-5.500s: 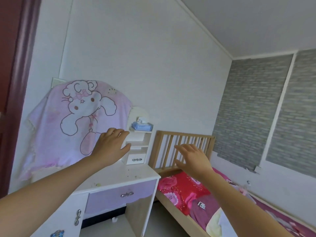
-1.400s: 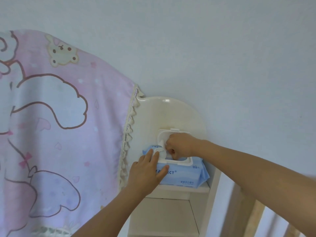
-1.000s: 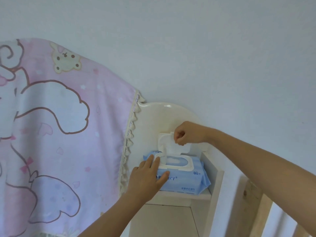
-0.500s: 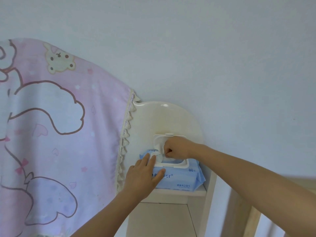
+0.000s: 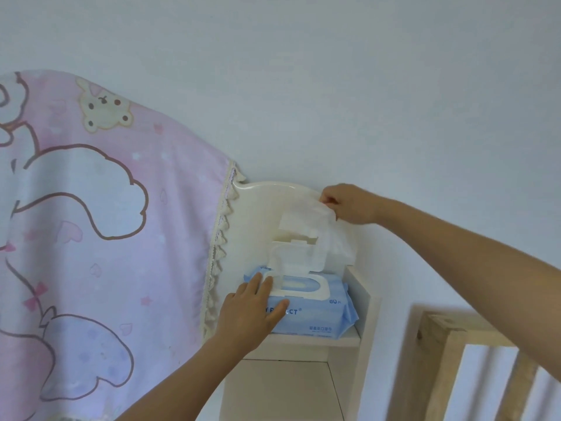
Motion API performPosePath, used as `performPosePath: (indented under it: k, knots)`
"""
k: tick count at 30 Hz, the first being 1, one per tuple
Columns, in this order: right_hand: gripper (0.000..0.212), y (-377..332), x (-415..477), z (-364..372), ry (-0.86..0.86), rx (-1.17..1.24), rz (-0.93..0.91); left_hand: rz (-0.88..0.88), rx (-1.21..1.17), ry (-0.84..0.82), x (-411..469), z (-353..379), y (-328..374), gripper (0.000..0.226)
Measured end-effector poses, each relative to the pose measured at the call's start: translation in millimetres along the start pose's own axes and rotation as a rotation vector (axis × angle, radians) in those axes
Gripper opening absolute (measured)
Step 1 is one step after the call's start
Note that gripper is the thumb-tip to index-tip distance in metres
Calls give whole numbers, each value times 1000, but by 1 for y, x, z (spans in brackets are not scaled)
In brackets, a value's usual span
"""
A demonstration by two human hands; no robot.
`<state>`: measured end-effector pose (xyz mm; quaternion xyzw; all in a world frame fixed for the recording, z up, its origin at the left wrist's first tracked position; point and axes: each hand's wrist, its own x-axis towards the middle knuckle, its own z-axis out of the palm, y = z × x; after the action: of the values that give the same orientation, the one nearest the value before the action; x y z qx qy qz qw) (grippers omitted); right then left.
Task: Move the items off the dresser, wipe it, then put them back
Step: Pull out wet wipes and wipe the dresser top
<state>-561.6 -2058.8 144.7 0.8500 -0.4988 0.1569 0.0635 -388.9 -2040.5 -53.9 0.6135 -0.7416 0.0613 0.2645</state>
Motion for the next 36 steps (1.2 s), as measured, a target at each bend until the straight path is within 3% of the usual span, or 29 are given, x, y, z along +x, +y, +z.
performPosePath:
  k: [3,6,10,12,14,15,16,19,22,25,30,33,36]
  knots:
    - [14,8,-15,-10,73,257,93,3,11,-15,-1,0,0,108]
    - [23,12,-33,-7,132,592,194,-15,15,-39,-2,-4,3,109]
    - [23,4,-61,-3,145,809,236,-29,-131,37,-12,-22,10,104]
    - [23,-2,-78,3,126,879,217,8,-414,220,-23,-33,19,86]
    - [23,-7,-96,12,84,925,207,-29,-756,277,-39,-54,40,45]
    - [23,-9,-104,19,58,940,211,-77,-945,199,-45,-63,51,24]
    - [22,-10,-112,27,31,952,217,-124,-1130,79,-48,-69,60,18]
    - [22,-11,-132,57,-26,1014,238,-215,-1456,-191,-59,-64,70,37]
    - [21,-10,-151,89,-83,1113,276,-346,-1598,-227,-77,-49,72,27]
    - [20,-8,-167,121,-132,1168,362,-464,-1626,-186,-93,-34,69,25]
    - [10,-11,-193,179,-214,1256,509,-560,-1393,-192,-122,-13,64,27]
    - [29,-20,-211,208,-282,1361,491,-640,-1277,-194,-141,0,62,30]
    - [69,-30,-233,243,-365,1276,407,-703,-1206,-198,-163,15,59,40]
